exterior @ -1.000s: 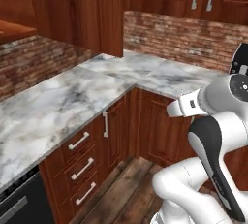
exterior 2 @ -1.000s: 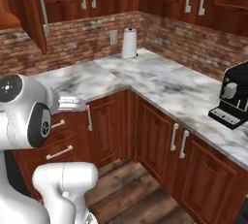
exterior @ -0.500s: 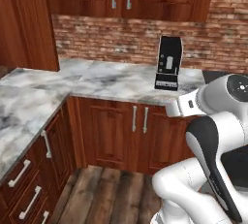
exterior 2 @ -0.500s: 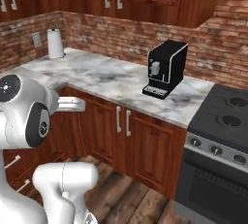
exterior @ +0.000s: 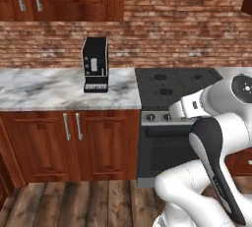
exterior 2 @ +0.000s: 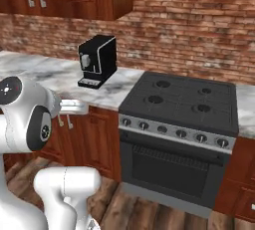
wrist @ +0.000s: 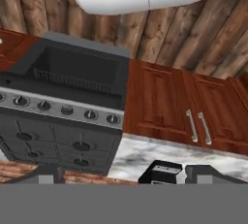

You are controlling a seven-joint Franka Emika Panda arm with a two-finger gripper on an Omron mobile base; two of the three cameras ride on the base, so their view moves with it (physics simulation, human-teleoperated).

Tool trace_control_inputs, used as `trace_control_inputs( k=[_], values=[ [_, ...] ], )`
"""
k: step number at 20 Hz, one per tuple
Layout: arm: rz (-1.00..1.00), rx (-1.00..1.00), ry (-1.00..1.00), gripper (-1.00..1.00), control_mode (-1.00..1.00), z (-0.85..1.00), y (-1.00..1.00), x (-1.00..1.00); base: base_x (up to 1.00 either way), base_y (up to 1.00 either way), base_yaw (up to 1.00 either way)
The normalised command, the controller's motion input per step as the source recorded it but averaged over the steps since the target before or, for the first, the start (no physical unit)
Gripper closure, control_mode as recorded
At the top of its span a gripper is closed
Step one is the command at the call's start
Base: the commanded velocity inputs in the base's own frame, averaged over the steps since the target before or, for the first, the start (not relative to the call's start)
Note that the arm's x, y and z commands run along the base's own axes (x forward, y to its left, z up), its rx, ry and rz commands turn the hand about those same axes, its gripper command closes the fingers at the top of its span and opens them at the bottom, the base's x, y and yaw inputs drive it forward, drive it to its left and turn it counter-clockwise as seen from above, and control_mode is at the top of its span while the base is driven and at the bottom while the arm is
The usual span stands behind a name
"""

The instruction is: Organize the utensils by type. Pick up the wooden spoons from the counter and place them in the open cabinet. Then pick up the metallic utensils from the counter and place them in the open drawer.

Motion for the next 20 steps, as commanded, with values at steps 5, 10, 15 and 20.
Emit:
trace_control_inputs(
  k=[5, 10, 15, 20],
  values=[
    [0.00, 0.00, 0.00, -1.00, 1.00, 0.00, 0.00, 0.00, 0.17, -0.99, -0.32],
    [0.00, 0.00, 0.00, -1.00, 1.00, 0.00, 0.00, 0.00, 0.38, -0.79, -0.25],
    [0.00, 0.00, 0.00, -1.00, 1.00, 0.00, 0.00, 0.00, 0.61, -0.57, -0.12],
    [0.00, 0.00, 0.00, -1.00, 1.00, 0.00, 0.00, 0.00, 0.54, -0.69, -0.04]
  ],
)
